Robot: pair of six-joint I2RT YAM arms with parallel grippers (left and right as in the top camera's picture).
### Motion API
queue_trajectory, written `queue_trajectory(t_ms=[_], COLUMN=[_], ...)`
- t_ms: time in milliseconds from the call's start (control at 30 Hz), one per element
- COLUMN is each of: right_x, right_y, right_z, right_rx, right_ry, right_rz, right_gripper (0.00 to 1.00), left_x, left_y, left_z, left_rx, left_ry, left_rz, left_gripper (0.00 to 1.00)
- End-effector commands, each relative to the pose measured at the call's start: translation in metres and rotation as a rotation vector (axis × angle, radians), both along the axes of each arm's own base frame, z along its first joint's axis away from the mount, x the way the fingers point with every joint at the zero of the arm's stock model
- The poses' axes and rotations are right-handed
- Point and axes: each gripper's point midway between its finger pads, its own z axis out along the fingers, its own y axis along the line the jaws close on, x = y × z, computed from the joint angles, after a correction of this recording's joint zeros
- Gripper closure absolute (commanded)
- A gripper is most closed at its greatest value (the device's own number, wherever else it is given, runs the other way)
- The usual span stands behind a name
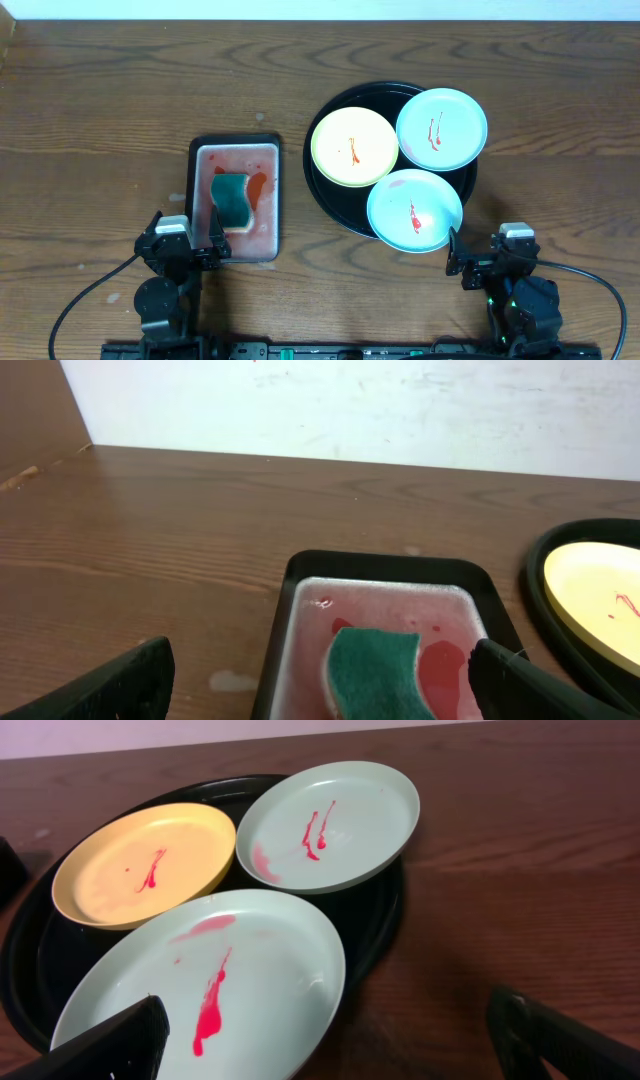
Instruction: Clean dirty plates on tray and stack at the side
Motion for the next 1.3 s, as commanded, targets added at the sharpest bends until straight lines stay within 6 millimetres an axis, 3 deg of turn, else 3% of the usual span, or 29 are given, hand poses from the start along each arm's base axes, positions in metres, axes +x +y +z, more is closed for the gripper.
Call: queue_trajectory(t_ms=[0,67,233,500,700,867,1100,1267], right_x=[-0.001,-0.002,-0.019,-0.025,-0.024,-0.018,0.012,0.039], right_y=[0.005,0.012,0.058,0.076,0.079,0.075,0.070,0.058], right_z=[0.000,0.000,0.001,0.013,0.023,0.040,0.080,0.093], right_rx=[0.003,0.089,0.437,0.552,0.511,0.388,0.159,0.044], right_ry=[-0.004,0.012,0.132,0.150,0.115,0.137,0.245,0.334], right_rz=[0.027,0.036,0.197,0.279,0.324,0.323,0.327,0.257], right_gripper=[0.01,0.01,0.01,0.01,0.01,0.01,0.01,0.01], left_x=[0.000,0.000,0.000,0.000,0.000,0.000,-0.007,-0.014], left_y=[-0.002,-0.002,-0.002,-0.002,-0.002,-0.029,-0.074,-0.078], left_z=[-0.012,-0.012,-0.012,-0.012,-0.012,-0.009,0.017,0.038], left_rx=[-0.015,-0.015,-0.015,-0.015,-0.019,-0.173,-0.310,-0.329], left_ry=[0.026,0.026,0.026,0.026,0.025,0.013,-0.049,-0.020], left_rz=[-0.010,-0.010,-0.010,-0.010,-0.013,-0.140,-0.399,-0.416], left_gripper=[0.06,0.06,0.06,0.06,0.06,0.06,0.06,0.06])
